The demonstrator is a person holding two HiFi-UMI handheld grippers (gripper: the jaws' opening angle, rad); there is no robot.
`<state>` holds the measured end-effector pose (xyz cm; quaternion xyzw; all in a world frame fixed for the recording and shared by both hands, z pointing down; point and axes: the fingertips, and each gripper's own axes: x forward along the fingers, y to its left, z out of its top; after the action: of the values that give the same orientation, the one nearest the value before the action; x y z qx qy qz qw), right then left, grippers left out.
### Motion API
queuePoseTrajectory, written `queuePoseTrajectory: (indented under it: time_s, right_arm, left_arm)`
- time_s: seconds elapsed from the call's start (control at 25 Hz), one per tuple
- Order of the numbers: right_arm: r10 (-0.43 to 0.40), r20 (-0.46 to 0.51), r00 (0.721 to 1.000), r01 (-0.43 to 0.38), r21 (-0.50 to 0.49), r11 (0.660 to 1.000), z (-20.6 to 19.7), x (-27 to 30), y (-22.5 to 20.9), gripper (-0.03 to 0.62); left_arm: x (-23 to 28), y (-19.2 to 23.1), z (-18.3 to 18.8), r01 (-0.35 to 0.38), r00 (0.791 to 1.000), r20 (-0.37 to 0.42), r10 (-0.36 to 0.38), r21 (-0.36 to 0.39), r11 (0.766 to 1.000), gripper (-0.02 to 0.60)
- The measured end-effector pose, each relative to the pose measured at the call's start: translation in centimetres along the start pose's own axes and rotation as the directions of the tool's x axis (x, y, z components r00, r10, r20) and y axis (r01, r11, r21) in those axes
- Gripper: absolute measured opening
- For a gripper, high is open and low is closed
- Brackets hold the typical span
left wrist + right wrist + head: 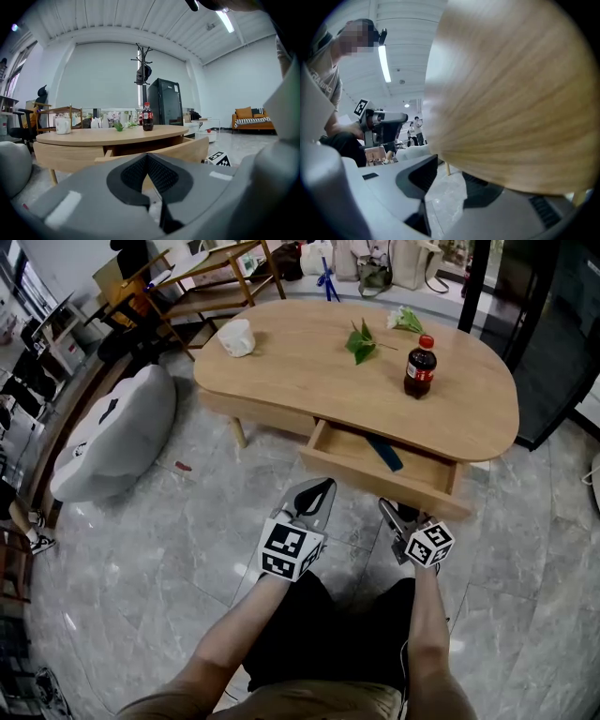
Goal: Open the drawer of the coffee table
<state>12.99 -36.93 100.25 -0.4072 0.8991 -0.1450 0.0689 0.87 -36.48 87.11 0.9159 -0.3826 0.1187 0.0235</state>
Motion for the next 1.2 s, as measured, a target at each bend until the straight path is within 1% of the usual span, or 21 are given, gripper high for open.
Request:
queuePoseTrajectory:
  time_s: [0.12,0.24,0.4,0.64,0.72,0.84,0.96,1.08,1.16,1.2]
  right_arm:
    - [0.012,-0.005,1.000,-0.012,-0.010,1.000,-0.5,-0.4,1.1,0.170]
    - [0.008,-0.004,1.000,-0.008,-0.016,1.000,-0.9,-0.6,1.6,0.170]
    - [-0.009,0.009,1.000,0.009,-0.016,1.000,-0.8,-0.5,1.4,0.170]
    - [-0.031,-0.033,0.999,0.031,-0.009,0.999,-1.9,-0.9,1.1,0.170]
    - [-0.041,-0.029,0.999,0.041,0.001,0.999,-2.2,-1.1,1.0,0.170]
    - [-0.048,-0.035,0.998,0.048,-0.008,0.999,-2.2,-1.3,1.0,0.170]
    - [-0.066,-0.084,0.994,0.063,-0.039,0.997,-2.6,-2.0,1.2,0.170]
    - [-0.110,-0.164,0.980,0.094,-0.103,0.990,-3.1,-3.8,2.0,0.169]
    - [-0.143,-0.203,0.969,0.114,-0.147,0.983,-2.9,-4.9,3.2,0.152]
    - [-0.160,-0.210,0.965,0.127,-0.164,0.978,-2.5,-5.4,3.8,0.133]
  left_arm:
    - [-0.4,0.0,0.3,-0.011,1.000,0.006,0.011,-0.005,1.000,-0.009]
    - [-0.6,-0.3,0.4,-0.008,1.000,0.006,0.008,0.010,1.000,-0.009]
    - [-0.6,-0.5,0.4,-0.004,1.000,0.008,0.004,-0.027,1.000,-0.009]
    - [-0.7,-0.8,0.0,0.003,1.000,-0.002,-0.003,-0.032,0.999,-0.009]
    - [-0.8,-0.9,-0.1,0.007,1.000,-0.005,-0.007,-0.040,0.999,-0.009]
    - [-0.6,-1.3,-0.1,0.018,1.000,-0.008,-0.019,-0.027,0.999,-0.009]
    - [-0.2,-1.6,-0.1,0.023,1.000,-0.011,-0.023,-0.019,1.000,-0.009]
    - [0.1,-1.4,-0.2,0.014,1.000,-0.012,-0.014,-0.022,1.000,-0.009]
    - [0.1,-1.0,-0.5,0.000,1.000,-0.016,-0.001,-0.038,0.999,-0.009]
    - [0.2,-0.9,-0.6,-0.005,1.000,-0.018,0.004,-0.045,0.999,-0.009]
